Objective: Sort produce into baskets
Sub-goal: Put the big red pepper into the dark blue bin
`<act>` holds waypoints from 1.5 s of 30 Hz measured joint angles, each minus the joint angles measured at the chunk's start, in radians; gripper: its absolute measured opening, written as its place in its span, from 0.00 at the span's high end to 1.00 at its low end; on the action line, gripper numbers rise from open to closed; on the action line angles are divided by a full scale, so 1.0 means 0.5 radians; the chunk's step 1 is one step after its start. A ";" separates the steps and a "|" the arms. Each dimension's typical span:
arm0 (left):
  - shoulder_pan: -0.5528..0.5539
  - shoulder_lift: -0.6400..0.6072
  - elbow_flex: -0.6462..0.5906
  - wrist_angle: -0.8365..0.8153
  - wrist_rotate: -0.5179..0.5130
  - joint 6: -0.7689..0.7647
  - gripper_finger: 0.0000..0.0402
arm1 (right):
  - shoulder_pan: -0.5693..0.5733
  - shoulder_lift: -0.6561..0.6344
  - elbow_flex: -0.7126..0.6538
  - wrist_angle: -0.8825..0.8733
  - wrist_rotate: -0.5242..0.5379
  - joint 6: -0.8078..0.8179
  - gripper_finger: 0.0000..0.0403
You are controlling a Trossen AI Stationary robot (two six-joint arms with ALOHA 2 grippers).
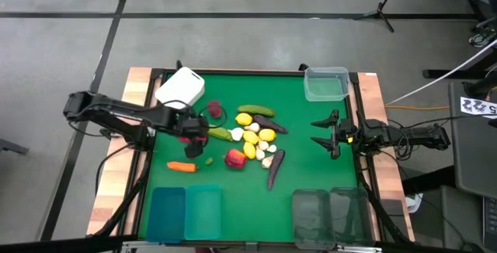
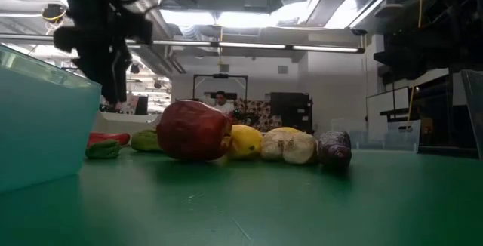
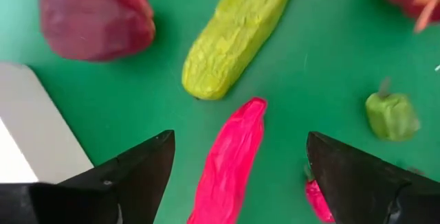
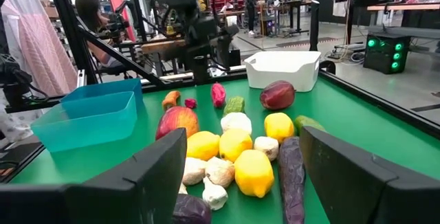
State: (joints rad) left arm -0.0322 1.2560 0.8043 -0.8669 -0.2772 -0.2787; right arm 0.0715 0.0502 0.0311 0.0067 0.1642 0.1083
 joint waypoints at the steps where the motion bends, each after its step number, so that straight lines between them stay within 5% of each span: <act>1: 0.011 0.033 0.000 -0.010 0.017 0.015 0.19 | 0.000 0.000 0.000 -0.001 0.000 0.007 0.30; 15: 0.287 0.037 -0.399 0.302 0.224 0.086 0.19 | 0.000 0.000 0.001 -0.003 -0.002 0.193 0.30; 23: 0.306 0.032 -0.420 0.373 0.332 0.099 0.21 | 0.000 0.000 0.002 -0.009 -0.003 0.193 0.30; 39: 0.317 0.022 -0.677 0.697 0.320 -0.131 0.69 | 0.000 0.000 0.002 -0.011 -0.002 0.193 0.30; 45: 0.317 0.037 -0.578 0.676 0.322 -0.192 0.76 | 0.000 0.000 0.002 -0.011 0.000 0.193 0.30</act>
State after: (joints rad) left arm 0.1263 1.2743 0.5152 -0.5287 -0.1163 -0.3748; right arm 0.0715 0.0502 0.0319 0.0010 0.1642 0.2047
